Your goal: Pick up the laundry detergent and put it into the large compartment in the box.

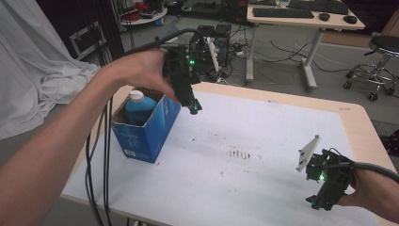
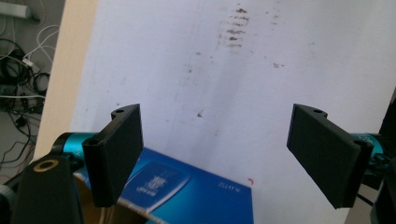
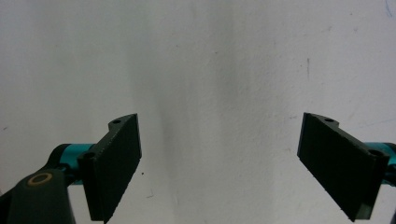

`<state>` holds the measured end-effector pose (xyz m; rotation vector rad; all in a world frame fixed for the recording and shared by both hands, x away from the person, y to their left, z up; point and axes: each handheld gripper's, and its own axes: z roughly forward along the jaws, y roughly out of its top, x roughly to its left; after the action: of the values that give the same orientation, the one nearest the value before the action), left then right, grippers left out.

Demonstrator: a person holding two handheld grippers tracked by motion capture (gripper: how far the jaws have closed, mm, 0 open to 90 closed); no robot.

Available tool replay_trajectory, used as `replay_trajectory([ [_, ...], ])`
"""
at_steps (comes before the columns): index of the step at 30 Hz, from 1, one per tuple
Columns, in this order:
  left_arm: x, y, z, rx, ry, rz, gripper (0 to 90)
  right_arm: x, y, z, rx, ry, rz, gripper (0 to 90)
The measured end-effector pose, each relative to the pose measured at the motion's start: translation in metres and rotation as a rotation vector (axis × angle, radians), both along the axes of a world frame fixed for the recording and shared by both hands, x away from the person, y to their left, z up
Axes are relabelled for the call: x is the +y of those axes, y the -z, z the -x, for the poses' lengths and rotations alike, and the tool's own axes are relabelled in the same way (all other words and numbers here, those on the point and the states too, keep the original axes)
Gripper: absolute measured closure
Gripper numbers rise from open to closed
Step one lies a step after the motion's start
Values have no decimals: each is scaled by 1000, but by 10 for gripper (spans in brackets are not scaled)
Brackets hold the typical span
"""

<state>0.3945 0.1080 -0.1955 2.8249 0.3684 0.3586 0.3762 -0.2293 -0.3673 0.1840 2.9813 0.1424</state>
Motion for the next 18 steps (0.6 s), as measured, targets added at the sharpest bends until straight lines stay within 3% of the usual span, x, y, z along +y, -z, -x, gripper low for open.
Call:
replay_trajectory([
  [6, -21, 19, 4, 18, 32, -3, 187, 0, 1, -1, -10, -8, -1, 129],
  [10, -33, 32, 6, 25, 48, -28, 187, 2, 1, 0, -5, -1, 9, 129],
  [11, -40, 42, 9, 34, 53, -35, 187, 3, 2, 0, -7, -3, 10, 129],
  [18, -58, 69, 14, 53, 70, -43, 187, 5, 5, 0, -15, -10, 10, 129],
])
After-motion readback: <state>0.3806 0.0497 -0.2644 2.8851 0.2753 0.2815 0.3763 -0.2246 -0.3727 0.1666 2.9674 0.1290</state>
